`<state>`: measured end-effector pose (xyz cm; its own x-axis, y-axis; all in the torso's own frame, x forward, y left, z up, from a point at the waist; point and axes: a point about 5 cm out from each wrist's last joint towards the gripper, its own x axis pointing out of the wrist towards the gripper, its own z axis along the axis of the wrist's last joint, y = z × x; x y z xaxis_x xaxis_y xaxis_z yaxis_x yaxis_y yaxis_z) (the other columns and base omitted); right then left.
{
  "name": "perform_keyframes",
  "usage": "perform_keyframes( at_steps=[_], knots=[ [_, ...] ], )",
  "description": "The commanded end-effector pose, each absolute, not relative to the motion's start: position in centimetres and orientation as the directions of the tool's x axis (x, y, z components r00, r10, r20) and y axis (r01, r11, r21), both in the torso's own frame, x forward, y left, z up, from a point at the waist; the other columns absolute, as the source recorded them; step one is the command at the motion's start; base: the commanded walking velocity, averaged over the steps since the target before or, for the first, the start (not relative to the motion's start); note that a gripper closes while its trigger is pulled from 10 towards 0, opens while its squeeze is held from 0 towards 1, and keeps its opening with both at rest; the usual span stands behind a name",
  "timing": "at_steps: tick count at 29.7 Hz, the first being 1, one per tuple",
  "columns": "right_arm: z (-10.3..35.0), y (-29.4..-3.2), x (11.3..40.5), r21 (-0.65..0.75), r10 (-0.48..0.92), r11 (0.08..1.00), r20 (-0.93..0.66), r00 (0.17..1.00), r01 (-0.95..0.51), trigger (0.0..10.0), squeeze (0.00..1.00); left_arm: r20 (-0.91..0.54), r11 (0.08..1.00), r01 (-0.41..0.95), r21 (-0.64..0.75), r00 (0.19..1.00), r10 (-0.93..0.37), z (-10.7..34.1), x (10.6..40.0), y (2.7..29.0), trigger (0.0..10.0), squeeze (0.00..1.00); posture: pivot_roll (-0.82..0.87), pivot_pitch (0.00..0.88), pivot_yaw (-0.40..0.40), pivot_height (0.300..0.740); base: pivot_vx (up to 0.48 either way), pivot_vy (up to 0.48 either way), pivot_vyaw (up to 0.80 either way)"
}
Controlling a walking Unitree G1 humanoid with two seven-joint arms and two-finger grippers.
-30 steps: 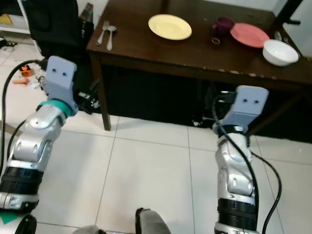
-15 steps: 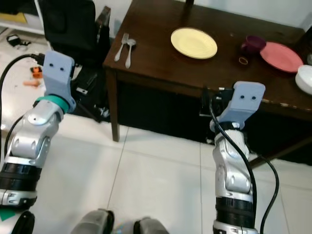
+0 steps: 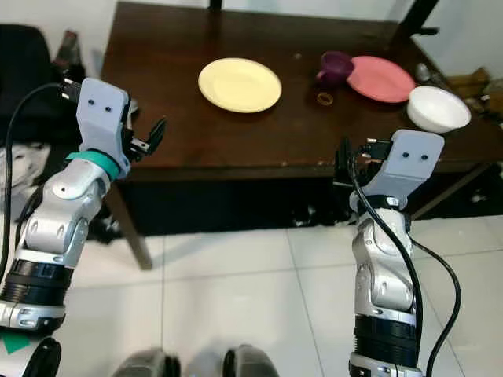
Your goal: Setting the table
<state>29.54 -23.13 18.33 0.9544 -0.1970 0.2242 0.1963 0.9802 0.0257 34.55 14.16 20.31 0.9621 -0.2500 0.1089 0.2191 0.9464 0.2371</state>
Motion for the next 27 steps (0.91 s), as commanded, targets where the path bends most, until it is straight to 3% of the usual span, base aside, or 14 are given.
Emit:
perform_keyframes(
  at_steps=[1,5,17,23,27],
  knots=[
    [18.2,-22.9,29.6,0.021,-0.182,0.983,0.216,0.959,0.182,10.0,0.00,0.097,0.948,0.208,0.242,0.967,-0.237,20.0,34.6,14.5,10.0,0.00,0.01,0.032,0.007,0.740,0.424,0.000,0.00],
    [18.4,-22.7,29.7,0.020,-0.161,0.987,0.221,0.962,0.161,10.0,0.00,0.097,0.949,0.200,0.245,0.968,-0.229,20.0,34.7,14.5,10.0,0.00,0.01,0.030,0.006,0.740,0.356,0.000,0.00],
    [18.7,-22.0,30.2,0.029,-0.116,0.993,0.233,0.965,0.112,10.0,0.00,0.083,0.948,0.179,0.264,0.975,-0.207,19.4,34.8,13.9,10.0,0.00,0.01,0.027,0.001,0.740,0.000,0.000,0.00],
    [18.8,-21.8,30.4,0.029,-0.112,0.994,0.234,0.966,0.108,10.0,0.00,0.019,0.951,0.158,0.267,0.985,-0.169,18.3,35.6,13.1,10.0,0.00,0.01,0.030,0.002,0.740,0.000,0.000,0.00],
    [18.9,-21.4,30.7,0.026,-0.094,0.996,0.234,0.968,0.091,10.0,0.00,-0.100,0.961,0.138,0.239,0.988,-0.117,16.3,36.7,11.1,10.0,0.00,0.01,0.048,-0.003,0.740,0.000,0.000,0.00]
  ],
)
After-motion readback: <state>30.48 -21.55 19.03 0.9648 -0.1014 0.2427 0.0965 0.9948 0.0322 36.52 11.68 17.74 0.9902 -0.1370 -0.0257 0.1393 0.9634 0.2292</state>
